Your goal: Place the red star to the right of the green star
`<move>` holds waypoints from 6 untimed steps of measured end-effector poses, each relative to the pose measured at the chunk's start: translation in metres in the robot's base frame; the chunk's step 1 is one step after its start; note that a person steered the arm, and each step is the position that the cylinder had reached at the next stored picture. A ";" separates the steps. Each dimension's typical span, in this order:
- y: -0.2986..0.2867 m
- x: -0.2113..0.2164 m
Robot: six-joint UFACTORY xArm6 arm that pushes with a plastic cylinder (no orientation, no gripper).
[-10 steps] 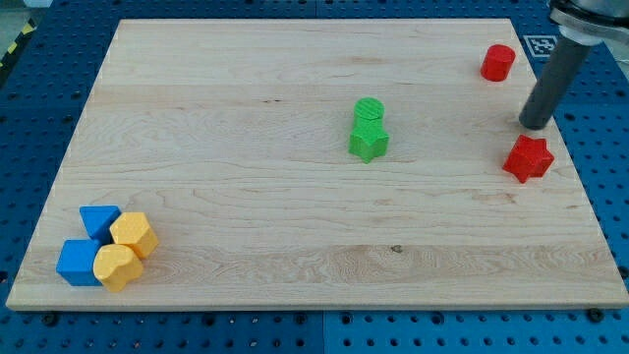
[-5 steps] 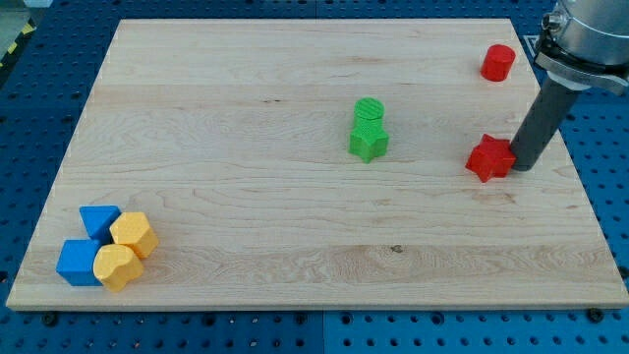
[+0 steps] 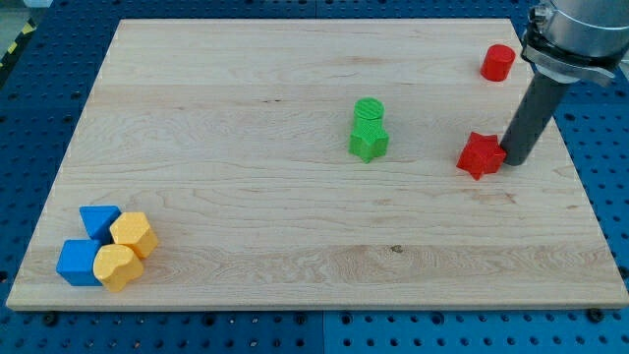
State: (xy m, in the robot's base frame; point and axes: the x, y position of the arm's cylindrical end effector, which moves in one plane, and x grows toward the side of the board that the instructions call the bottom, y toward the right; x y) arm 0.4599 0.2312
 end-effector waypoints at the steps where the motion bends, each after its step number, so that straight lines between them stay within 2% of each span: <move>1: 0.016 0.018; 3: 0.016 0.020; 6: -0.061 -0.015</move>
State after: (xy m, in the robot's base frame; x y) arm 0.4449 0.1703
